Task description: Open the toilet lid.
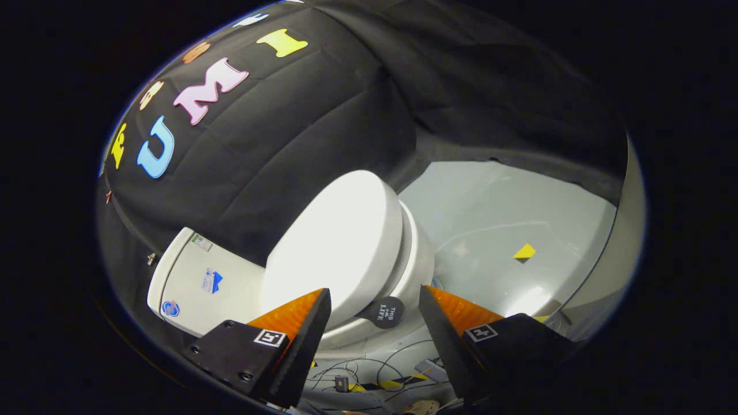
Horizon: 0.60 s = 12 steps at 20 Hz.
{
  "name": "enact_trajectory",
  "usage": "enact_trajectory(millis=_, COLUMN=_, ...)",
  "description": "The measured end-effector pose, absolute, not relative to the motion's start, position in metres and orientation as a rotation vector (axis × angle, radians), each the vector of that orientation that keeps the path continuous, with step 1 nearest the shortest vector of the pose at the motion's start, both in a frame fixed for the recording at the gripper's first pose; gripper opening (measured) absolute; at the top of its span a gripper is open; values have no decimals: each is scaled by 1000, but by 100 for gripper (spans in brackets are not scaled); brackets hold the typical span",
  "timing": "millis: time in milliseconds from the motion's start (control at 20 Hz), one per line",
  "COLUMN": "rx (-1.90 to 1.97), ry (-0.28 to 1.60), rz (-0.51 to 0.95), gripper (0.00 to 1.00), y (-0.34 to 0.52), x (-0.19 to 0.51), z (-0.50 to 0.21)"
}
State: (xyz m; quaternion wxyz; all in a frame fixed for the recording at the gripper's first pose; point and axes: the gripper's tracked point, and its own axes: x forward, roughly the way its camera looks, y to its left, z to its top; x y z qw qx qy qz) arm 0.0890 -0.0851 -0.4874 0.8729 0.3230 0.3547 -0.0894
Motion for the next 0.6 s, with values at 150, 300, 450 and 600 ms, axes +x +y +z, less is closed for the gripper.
enact_trajectory(millis=150, rx=707, ry=787, rz=-185, gripper=97, y=-83, x=87, z=-510)
enact_trajectory(millis=300, rx=742, ry=822, rz=-181, gripper=91, y=-78, x=90, z=-530)
enact_trajectory(millis=450, rx=770, ry=849, rz=-144, gripper=74, y=-69, x=93, z=-540)
enact_trajectory(millis=600, rx=791, ry=838, rz=-138, gripper=47, y=-70, x=96, z=-537)
